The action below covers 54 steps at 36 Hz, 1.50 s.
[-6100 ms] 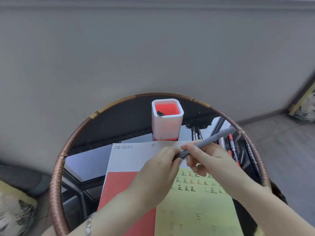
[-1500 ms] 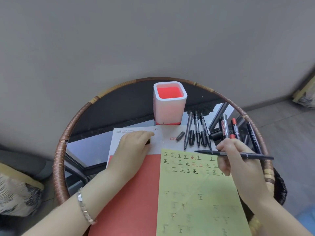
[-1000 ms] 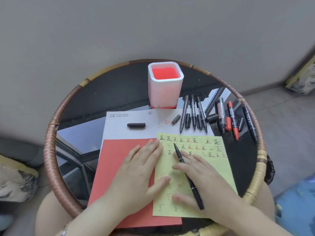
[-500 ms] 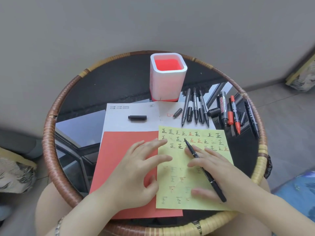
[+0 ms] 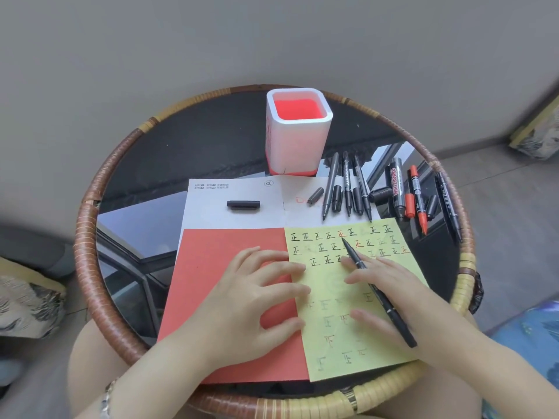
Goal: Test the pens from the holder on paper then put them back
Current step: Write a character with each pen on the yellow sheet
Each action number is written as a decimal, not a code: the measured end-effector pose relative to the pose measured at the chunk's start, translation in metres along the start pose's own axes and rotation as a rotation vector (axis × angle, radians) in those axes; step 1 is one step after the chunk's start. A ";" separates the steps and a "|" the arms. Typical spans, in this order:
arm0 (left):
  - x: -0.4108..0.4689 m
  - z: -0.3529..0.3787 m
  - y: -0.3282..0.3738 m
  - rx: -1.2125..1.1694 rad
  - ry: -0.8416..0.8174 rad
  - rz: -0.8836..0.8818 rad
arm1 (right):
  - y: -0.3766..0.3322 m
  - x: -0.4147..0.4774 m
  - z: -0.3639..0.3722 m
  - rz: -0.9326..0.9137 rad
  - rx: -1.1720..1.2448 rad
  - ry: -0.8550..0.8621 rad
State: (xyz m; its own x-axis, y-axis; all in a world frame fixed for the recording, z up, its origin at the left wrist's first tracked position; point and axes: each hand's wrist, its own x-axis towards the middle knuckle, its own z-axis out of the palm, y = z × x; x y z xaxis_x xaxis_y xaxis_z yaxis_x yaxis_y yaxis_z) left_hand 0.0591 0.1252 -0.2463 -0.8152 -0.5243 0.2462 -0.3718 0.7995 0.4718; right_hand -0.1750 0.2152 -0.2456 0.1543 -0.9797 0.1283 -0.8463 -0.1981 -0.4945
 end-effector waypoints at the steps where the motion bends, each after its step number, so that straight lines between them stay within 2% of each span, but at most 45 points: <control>1: 0.000 0.000 0.000 0.011 -0.005 -0.002 | -0.001 0.001 -0.002 -0.001 0.012 0.004; 5: 0.000 0.000 0.004 0.066 -0.037 -0.023 | -0.014 0.001 -0.009 0.089 0.118 0.054; 11: 0.000 -0.003 0.007 0.139 -0.133 -0.078 | -0.037 0.013 -0.015 0.257 0.584 0.337; 15: -0.002 -0.005 0.006 0.177 -0.183 -0.073 | -0.045 0.031 -0.013 0.389 0.825 0.391; 18: -0.002 -0.005 0.006 0.188 -0.191 -0.072 | -0.055 0.042 -0.011 0.429 0.905 0.436; 22: -0.002 -0.004 0.006 0.192 -0.189 -0.065 | -0.062 0.052 0.004 0.480 0.876 0.493; 26: -0.002 -0.002 0.005 0.193 -0.191 -0.057 | -0.067 0.063 0.016 0.480 0.960 0.434; 28: -0.002 -0.002 0.005 0.188 -0.189 -0.057 | -0.069 0.064 0.019 0.472 0.908 0.450; 33: -0.002 -0.002 0.004 0.168 -0.171 -0.061 | -0.064 0.065 0.031 0.528 0.646 0.638; 37: -0.002 -0.002 0.004 0.154 -0.168 -0.061 | -0.063 0.067 0.039 0.525 0.551 0.705; 45: -0.004 -0.005 -0.001 0.267 -0.194 -0.040 | -0.063 0.067 0.039 0.516 0.529 0.633; 54: -0.004 -0.005 -0.001 0.243 -0.186 -0.036 | -0.063 0.068 0.041 0.472 0.500 0.618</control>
State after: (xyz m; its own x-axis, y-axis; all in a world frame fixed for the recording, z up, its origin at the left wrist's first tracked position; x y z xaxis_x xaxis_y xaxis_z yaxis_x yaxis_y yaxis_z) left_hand 0.0648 0.1251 -0.2439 -0.8586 -0.5088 0.0628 -0.4790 0.8398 0.2555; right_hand -0.0905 0.1595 -0.2412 -0.5720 -0.7994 0.1839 -0.4112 0.0854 -0.9075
